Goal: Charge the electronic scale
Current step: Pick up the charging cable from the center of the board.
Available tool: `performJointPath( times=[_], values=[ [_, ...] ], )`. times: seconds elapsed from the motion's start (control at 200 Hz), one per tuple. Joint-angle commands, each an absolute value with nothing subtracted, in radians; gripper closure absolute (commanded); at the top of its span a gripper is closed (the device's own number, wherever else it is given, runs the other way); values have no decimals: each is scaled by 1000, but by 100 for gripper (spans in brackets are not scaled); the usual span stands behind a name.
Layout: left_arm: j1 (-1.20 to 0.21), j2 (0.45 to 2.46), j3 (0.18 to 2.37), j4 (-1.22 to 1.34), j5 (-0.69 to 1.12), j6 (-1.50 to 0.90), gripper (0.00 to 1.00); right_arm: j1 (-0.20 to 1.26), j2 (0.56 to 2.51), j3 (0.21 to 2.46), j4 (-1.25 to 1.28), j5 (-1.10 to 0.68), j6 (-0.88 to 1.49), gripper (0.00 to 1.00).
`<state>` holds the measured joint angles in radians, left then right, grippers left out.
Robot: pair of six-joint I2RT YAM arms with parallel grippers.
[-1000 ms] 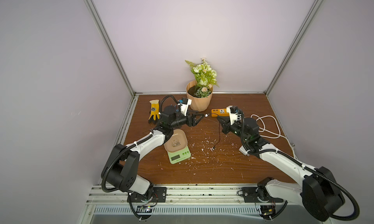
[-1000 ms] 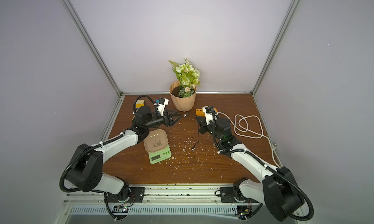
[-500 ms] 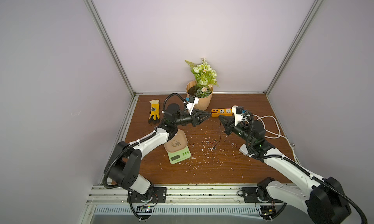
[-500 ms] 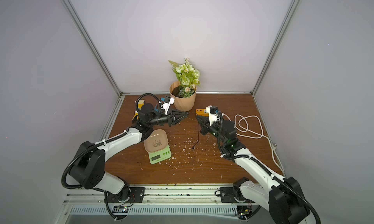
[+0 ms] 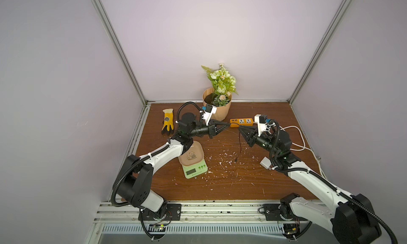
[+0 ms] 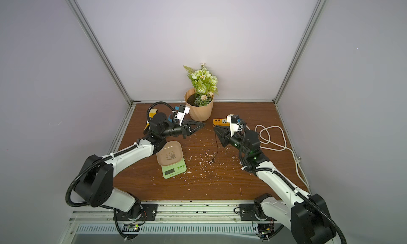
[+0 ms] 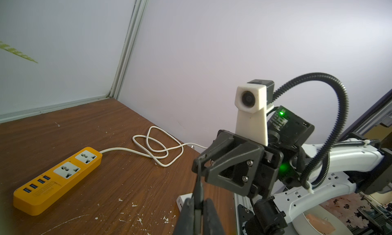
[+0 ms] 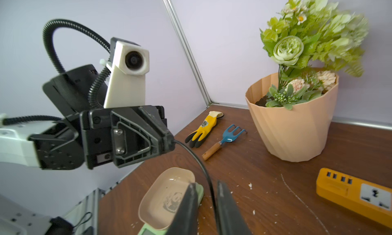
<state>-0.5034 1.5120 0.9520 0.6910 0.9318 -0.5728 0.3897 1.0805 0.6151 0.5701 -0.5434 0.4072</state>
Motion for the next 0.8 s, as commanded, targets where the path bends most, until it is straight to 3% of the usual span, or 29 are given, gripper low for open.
performJointPath(
  times=[0.0,0.08,0.26,0.62,0.796],
  values=[
    [-510,1483,965,700,974,-545,90,331,1068,646,659,-745,458,67],
    [-514,1486,973,673,1003,-503,91,313,1076,676,631,-810,444,59],
    [-539,1494,1021,541,1072,-361,91,314,1089,735,570,-933,371,57],
    [-589,1528,1099,392,1140,-217,91,316,1129,834,316,-1064,141,61],
    [-603,1536,1121,356,1136,-194,92,317,1133,842,275,-1101,96,68]
  ],
)
